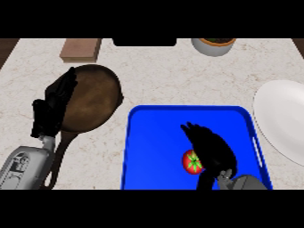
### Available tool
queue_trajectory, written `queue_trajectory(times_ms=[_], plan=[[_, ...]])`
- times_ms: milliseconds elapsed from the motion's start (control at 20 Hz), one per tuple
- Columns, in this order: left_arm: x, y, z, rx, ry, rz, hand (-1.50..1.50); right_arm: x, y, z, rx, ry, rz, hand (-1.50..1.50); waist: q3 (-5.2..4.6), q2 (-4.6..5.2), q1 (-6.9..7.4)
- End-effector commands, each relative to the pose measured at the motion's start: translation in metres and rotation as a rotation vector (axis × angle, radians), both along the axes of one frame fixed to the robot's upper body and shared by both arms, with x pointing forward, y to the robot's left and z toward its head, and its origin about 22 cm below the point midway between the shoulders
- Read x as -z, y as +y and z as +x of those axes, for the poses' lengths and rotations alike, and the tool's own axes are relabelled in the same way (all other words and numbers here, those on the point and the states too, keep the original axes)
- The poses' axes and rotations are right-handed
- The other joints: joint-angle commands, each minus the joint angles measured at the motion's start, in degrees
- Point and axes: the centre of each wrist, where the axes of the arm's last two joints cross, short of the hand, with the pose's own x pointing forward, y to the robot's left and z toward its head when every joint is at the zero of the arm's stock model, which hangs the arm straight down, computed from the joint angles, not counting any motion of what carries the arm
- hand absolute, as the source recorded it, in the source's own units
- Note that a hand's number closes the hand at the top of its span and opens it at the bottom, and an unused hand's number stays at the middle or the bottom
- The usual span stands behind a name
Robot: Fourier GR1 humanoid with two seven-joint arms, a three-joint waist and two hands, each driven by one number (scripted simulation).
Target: Pick the tomato from the tray and place it in the plate
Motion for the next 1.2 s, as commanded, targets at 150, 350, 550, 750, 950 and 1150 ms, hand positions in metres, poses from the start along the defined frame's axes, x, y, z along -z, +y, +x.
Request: queue_trajectory(times_ms=[150, 350, 550, 750, 950, 1150], plan=[[-0.011, 0.007, -0.002, 0.004, 0.004, -0.025, 0.0, 0.011, 0.008, 0.002, -0.022, -0.023, 0.012, 1.5, 0.0, -0.02, 0.04], [-0.007, 0.004, -0.004, 0.002, 0.008, 0.003, 0.0, 0.021, -0.018, 0.005, -0.031, -0.091, -0.01, 1.5, 0.0, -0.03, -0.03], [-0.008, 0.005, 0.002, -0.012, 0.003, 0.007, 0.0, -0.004, -0.011, 0.023, -0.031, -0.135, 0.012, 1.5, -0.01, -0.02, -0.05], [-0.002, 0.005, -0.008, -0.022, 0.012, -0.007, 0.0, 0.004, -0.139, 0.017, 0.056, -0.191, -0.065, 1.5, 0.11, -0.05, -1.44], [0.002, 0.021, -0.012, -0.091, 0.004, -0.014, 0.0, -0.015, -0.241, 0.011, 0.229, -0.181, -0.182, 1.5, 0.55, 0.18, -5.79], [0.002, 0.026, -0.013, -0.095, 0.008, -0.014, 0.0, -0.059, -0.317, 0.004, 0.27, -0.331, -0.123, 1.5, 0.68, -0.07, -5.72]])
